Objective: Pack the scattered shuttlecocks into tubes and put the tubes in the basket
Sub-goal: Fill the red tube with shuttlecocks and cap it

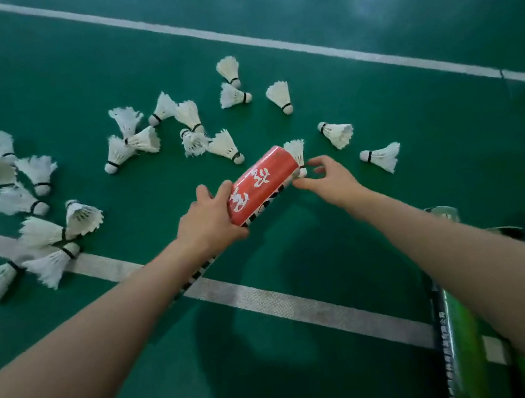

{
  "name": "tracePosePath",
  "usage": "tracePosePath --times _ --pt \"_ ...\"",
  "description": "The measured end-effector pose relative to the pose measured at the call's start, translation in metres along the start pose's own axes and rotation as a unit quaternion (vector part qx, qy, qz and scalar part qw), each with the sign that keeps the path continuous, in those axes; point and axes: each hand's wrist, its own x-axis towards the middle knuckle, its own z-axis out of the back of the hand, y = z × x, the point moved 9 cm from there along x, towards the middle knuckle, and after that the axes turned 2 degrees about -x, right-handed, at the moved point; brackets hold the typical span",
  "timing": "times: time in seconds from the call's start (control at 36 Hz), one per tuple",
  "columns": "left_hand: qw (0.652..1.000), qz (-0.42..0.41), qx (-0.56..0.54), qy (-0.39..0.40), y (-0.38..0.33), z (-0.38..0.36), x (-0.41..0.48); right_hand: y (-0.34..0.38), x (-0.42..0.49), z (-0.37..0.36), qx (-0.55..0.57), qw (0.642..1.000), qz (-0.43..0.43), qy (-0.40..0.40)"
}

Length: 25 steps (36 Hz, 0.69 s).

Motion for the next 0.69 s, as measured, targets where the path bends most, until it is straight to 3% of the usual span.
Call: tracePosePath --times 0.11,0.25,0.36,0.47,0.69 --pt "1.000 0.003 0.003 0.029 -0.010 -0.015 0.029 -0.030 0.036 0.037 -0.138 0.987 -0.020 -0.087" --pt "0.998 0.004 0.021 0.064 -0.027 -0.029 0.057 -0.072 0.065 0.083 -0.125 0.968 -0.114 -0.184" --pt "0.997 -0.012 0.021 0.077 -0.046 -0.037 0.071 -0.101 0.073 0.109 -0.051 0.953 -0.163 -0.249" --pt "0.994 -0.024 0.029 0.100 -0.060 -0.047 0.078 -0.122 0.082 0.117 0.011 0.953 -0.179 -0.242" --pt "0.994 -0.037 0.042 0.098 -0.079 -0.051 0.093 -0.133 0.095 0.110 0.008 0.971 -0.143 -0.193"
